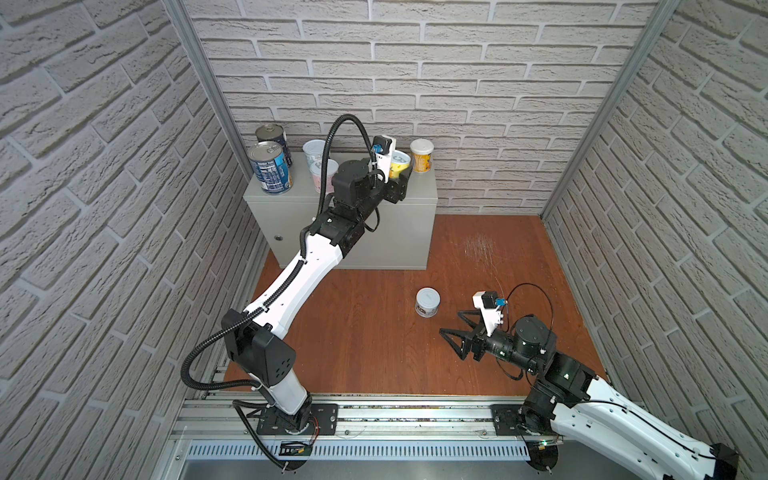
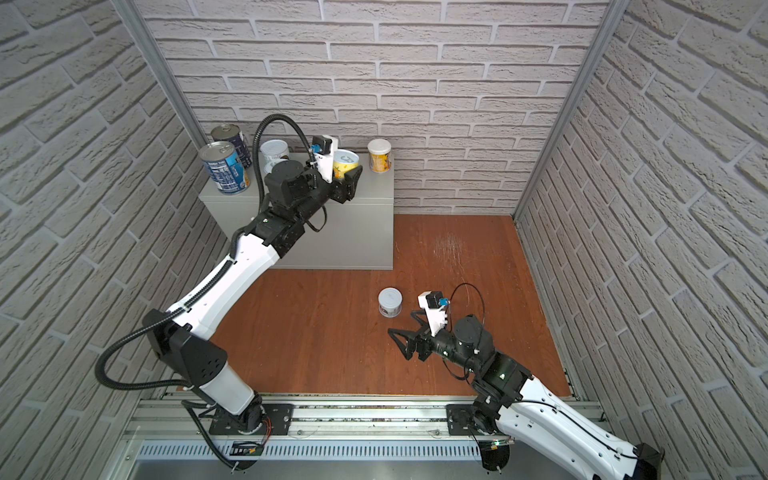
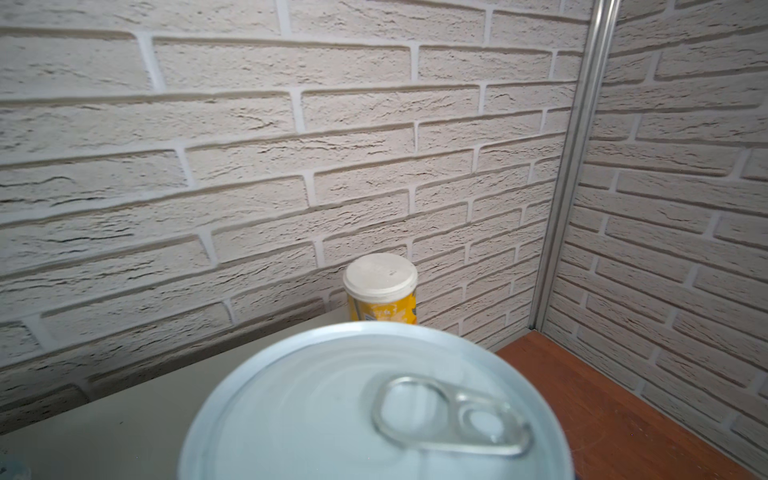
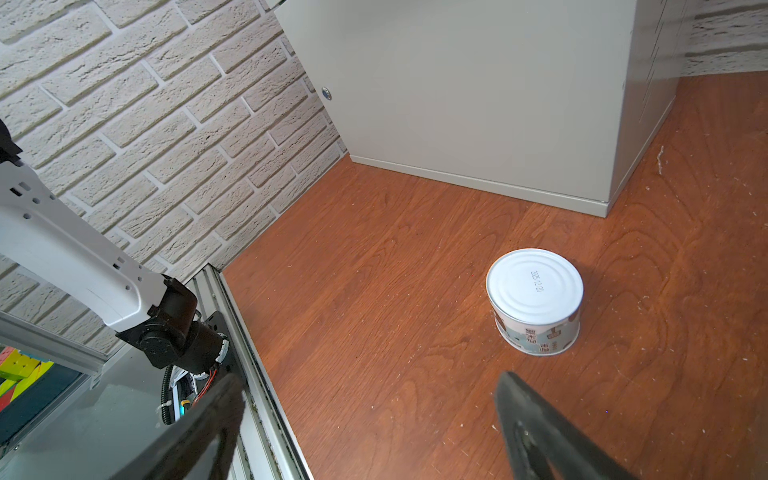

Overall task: Place and organize the canned foods onto the counter
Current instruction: 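Carry the yellow-labelled can with the left gripper up to the cabinet top, then lower the yellow-labelled can onto the cabinet top and open the left gripper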

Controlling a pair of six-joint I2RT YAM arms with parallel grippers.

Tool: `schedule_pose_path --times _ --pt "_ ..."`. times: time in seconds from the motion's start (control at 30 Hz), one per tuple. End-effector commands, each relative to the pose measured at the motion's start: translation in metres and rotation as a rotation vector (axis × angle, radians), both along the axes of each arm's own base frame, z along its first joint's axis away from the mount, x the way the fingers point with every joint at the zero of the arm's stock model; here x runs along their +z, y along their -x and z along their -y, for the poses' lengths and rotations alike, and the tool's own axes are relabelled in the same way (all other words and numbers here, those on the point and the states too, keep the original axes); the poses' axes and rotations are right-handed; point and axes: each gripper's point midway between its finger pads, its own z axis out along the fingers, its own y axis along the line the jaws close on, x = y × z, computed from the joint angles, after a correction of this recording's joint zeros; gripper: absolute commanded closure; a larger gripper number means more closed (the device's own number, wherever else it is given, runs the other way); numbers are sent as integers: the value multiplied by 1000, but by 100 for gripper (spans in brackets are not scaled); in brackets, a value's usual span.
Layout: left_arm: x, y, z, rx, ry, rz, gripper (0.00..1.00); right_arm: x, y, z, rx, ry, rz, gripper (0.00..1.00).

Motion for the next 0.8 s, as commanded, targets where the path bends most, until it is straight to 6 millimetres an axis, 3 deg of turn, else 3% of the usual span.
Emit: schedule_pose_path --times 0.0,0.17,0.4,0.77 --pt "52 1 -11 22 99 162 41 21 -4 -2 -8 -41 54 5" --pt "43 -20 -13 41 98 145 40 24 -4 -3 -2 -39 59 5" --pt "35 -56 -33 101 97 136 41 14 -3 0 -13 -33 35 5" --pt "3 -99 -56 165 100 82 41 6 -3 0 -20 -28 6 5"
